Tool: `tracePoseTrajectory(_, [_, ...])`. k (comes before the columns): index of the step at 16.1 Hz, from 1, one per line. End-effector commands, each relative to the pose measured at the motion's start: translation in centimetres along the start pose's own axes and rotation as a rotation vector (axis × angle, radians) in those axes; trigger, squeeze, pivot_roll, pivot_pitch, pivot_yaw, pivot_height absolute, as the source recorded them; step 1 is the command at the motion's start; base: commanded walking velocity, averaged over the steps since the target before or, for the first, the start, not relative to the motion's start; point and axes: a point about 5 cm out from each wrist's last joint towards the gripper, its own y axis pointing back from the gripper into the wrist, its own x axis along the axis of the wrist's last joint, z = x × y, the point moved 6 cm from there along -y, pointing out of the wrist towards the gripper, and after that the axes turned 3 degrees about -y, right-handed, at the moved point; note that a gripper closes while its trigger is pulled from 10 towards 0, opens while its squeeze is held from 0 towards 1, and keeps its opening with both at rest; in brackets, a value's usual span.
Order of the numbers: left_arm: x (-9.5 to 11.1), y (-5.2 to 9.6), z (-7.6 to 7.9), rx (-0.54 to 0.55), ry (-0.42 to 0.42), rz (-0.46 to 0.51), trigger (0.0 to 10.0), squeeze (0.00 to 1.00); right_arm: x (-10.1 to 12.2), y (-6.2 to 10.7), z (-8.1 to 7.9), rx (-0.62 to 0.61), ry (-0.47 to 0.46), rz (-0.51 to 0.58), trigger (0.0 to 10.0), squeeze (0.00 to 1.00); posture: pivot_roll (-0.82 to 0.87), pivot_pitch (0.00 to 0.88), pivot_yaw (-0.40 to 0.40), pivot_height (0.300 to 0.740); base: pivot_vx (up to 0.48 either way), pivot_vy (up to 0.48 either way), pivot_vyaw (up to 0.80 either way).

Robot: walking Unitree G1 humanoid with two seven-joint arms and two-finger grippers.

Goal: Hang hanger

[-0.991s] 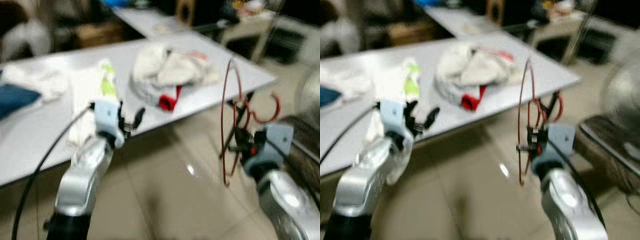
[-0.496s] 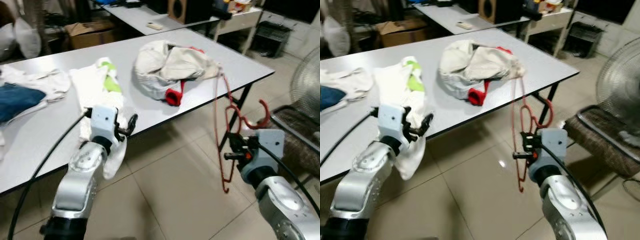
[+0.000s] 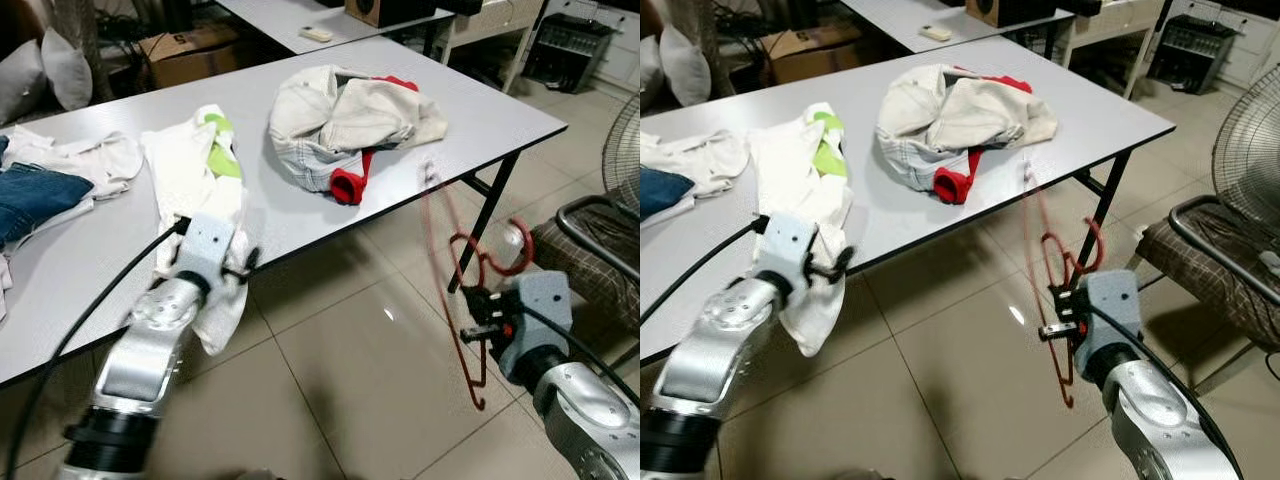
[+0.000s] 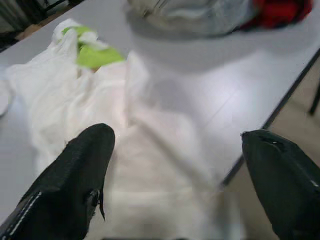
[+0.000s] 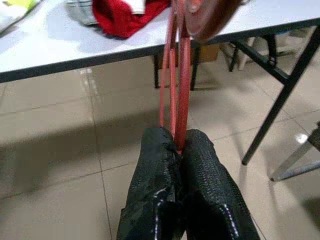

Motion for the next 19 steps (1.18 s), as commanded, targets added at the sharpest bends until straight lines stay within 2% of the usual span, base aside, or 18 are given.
tracePoseTrajectory(1, [-0.5, 0.0, -1.0, 0.046, -0.030, -0.032, 10.0, 0.00, -0.3, -0.1, -0.3, 0.025, 0.015, -0.016, 10.0, 0.00, -0.03, 0.000, 0.041, 0.740, 0.000, 0.000, 0.00])
tracePoseTrajectory(3, [-0.9, 0.1, -1.3, 0.061, -0.028, -0.049, 10.0, 0.00, -0.4, -0.2, -0.5, 0.039, 0.028, -0.022, 10.0, 0.00, -0.02, 0.000, 0.027, 0.740, 0.000, 0.000, 0.00])
tracePoseTrajectory(4, [-1.4, 0.1, -1.3, 0.061, -0.029, -0.062, 2.9, 0.00, -0.4, -0.3, -1.0, 0.062, 0.029, -0.022, 10.0, 0.00, -0.02, 0.000, 0.023, 0.740, 0.000, 0.000, 0.00])
tracePoseTrajectory(5, [-1.9, -0.1, -0.9, 0.039, -0.012, -0.072, 0.0, 0.00, -0.3, -0.3, -1.5, 0.083, 0.034, -0.021, 10.0, 0.00, -0.02, 0.000, 0.022, 0.740, 0.000, 0.000, 0.00])
tracePoseTrajectory(7, [-2.1, -0.4, -0.2, 0.013, 0.039, -0.075, 0.0, 0.00, -0.2, -0.3, -1.6, 0.087, 0.038, -0.015, 10.0, 0.00, -0.02, 0.000, 0.023, 0.740, 0.000, 0.000, 0.00])
tracePoseTrajectory(13, [-2.3, -1.5, 0.1, 0.000, 0.064, -0.090, 0.0, 0.00, 0.5, -0.5, -1.2, 0.068, 0.064, 0.007, 10.0, 0.00, -0.05, 0.000, 0.030, 0.740, 0.000, 0.000, 0.00])
tracePoseTrajectory(17, [-3.3, -1.4, 0.2, 0.010, 0.030, -0.112, 0.0, 0.00, 0.4, -0.7, -1.4, 0.085, 0.080, -0.002, 10.0, 0.00, -0.03, 0.000, 0.011, 0.740, 0.000, 0.000, 0.00])
tracePoseTrajectory(19, [-3.8, -1.3, 0.2, 0.012, -0.019, -0.125, 0.0, 0.00, 0.5, -0.9, -1.6, 0.093, 0.082, -0.001, 10.0, 0.00, -0.03, 0.000, 0.005, 0.740, 0.000, 0.000, 0.00])
